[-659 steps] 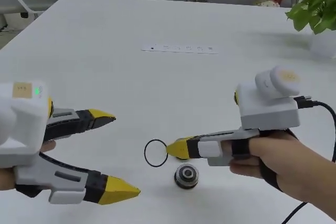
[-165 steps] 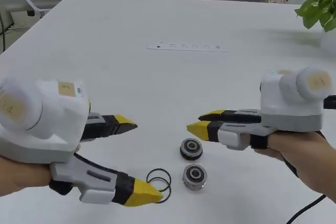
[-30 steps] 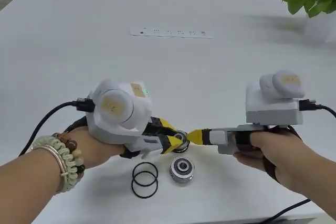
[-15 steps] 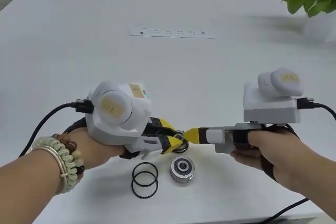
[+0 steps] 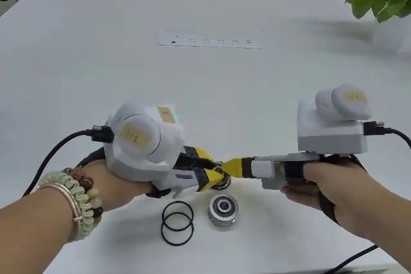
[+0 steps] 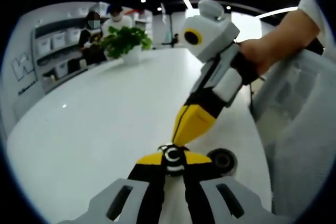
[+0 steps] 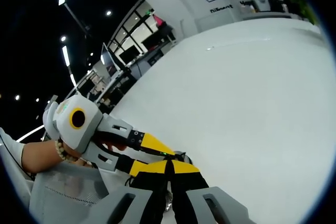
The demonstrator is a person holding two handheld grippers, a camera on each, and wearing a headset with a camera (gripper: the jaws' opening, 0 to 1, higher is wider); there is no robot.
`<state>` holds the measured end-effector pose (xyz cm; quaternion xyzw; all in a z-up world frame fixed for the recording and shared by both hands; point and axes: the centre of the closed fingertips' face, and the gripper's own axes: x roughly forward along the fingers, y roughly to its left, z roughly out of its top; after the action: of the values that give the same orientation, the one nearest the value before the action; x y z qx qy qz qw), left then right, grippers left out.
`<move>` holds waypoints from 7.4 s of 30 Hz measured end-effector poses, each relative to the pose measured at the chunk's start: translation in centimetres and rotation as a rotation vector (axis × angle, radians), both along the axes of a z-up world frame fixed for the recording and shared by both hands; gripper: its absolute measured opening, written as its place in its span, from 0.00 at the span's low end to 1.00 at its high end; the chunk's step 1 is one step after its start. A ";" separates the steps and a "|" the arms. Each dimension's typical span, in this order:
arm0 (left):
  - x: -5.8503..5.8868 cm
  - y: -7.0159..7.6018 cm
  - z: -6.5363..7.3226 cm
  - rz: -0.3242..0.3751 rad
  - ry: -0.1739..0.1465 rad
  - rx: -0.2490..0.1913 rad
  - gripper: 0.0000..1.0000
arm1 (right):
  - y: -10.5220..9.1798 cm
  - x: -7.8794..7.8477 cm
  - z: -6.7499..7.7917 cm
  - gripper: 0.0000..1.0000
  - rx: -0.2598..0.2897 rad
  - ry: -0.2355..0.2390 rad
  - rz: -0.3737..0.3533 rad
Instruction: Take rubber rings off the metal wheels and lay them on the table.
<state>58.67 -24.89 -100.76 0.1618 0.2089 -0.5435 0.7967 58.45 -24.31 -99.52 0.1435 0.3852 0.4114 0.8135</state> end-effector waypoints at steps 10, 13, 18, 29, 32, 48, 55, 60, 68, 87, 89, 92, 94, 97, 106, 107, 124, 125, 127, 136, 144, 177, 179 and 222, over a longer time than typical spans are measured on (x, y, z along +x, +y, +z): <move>0.0 0.0 0.0 0.007 0.000 -0.002 0.14 | 0.6 -0.1 0.1 0.00 -0.033 -0.047 0.048; 0.0 0.0 0.0 0.011 0.000 0.000 0.14 | 0.2 -0.1 -0.3 0.00 -0.053 -0.039 0.040; 0.0 -0.1 0.0 0.009 -0.008 0.014 0.14 | -0.6 0.4 -0.7 0.00 -0.074 -0.033 0.011; 0.4 0.4 0.7 0.039 0.031 0.006 0.16 | -0.9 0.7 -0.7 0.00 -0.074 -0.029 -0.008; 0.6 0.4 1.6 0.044 0.032 -0.015 0.18 | -0.9 0.7 -0.6 0.00 -0.068 -0.030 -0.013; -0.5 0.9 6.2 -0.033 -0.029 -0.041 0.39 | -0.6 1.1 2.1 0.00 0.035 -0.046 -0.082; -0.9 2.0 7.2 -0.046 -0.063 -0.028 0.41 | -0.1 1.1 2.6 0.00 0.050 -0.056 -0.071; -1.0 3.4 7.9 -0.017 -0.064 -0.040 0.43 | 0.5 0.8 2.9 0.00 0.055 -0.063 -0.050; -1.4 5.5 8.3 0.041 -0.078 -0.030 0.47 | 1.8 -0.2 2.9 0.00 0.061 -0.053 0.004; -4.8 9.2 6.4 0.091 -0.039 0.033 0.56 | 4.0 -3.1 1.1 0.00 0.005 -0.021 0.161; -5.0 9.4 6.2 0.095 -0.035 0.042 0.56 | 4.2 -3.3 0.8 0.00 -0.002 -0.019 0.174; -5.6 9.7 5.7 0.095 -0.020 0.057 0.56 | 4.3 -3.7 0.4 0.00 -0.019 -0.019 0.191; -6.0 9.9 5.4 0.093 -0.006 0.064 0.56 | 4.4 -4.0 0.0 0.00 -0.031 -0.014 0.206; -6.3 10.0 5.0 0.086 0.002 0.080 0.55 | 4.7 -4.5 -0.5 0.00 -0.054 -0.020 0.232; -6.7 10.1 4.2 0.072 0.023 0.112 0.55 | 5.1 -4.9 -0.3 0.00 -0.046 -0.034 0.263; -6.7 10.1 4.1 0.067 0.024 0.117 0.55 | 5.2 -4.8 0.0 0.00 -0.032 -0.038 0.261; -6.9 10.4 3.6 0.062 0.032 0.133 0.55 | 6.1 -6.4 -0.4 0.00 -0.017 -0.004 0.318; -6.9 10.4 3.6 0.061 0.033 0.133 0.55 | 6.1 -6.4 -0.5 0.00 -0.023 -0.005 0.322; -6.9 10.4 3.6 0.059 0.033 0.133 0.55 | 6.0 -6.5 -0.8 0.00 -0.038 -0.008 0.326; -7.0 10.6 3.4 0.057 0.038 0.145 0.55 | 5.3 -5.8 -1.3 0.00 -0.083 -0.016 0.306; -7.0 10.5 3.4 0.052 0.032 0.150 0.55 | 4.9 -5.8 -1.8 0.04 -0.137 -0.046 0.327; -6.1 10.4 4.5 0.088 0.023 0.097 0.54 | 2.2 -0.7 2.1 0.10 -0.062 -0.185 0.145; -5.7 10.2 5.3 0.103 0.018 0.063 0.55 | 1.9 -0.5 2.2 0.11 -0.056 -0.186 0.135; 1.1 0.9 4.0 0.011 -0.084 -0.010 0.38 | -1.7 0.1 -1.7 0.16 -0.247 -0.173 0.164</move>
<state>59.73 -23.95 -96.71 0.1795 0.1734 -0.5327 0.8086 58.56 -26.00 -101.21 -0.0254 0.3718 0.4366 0.8188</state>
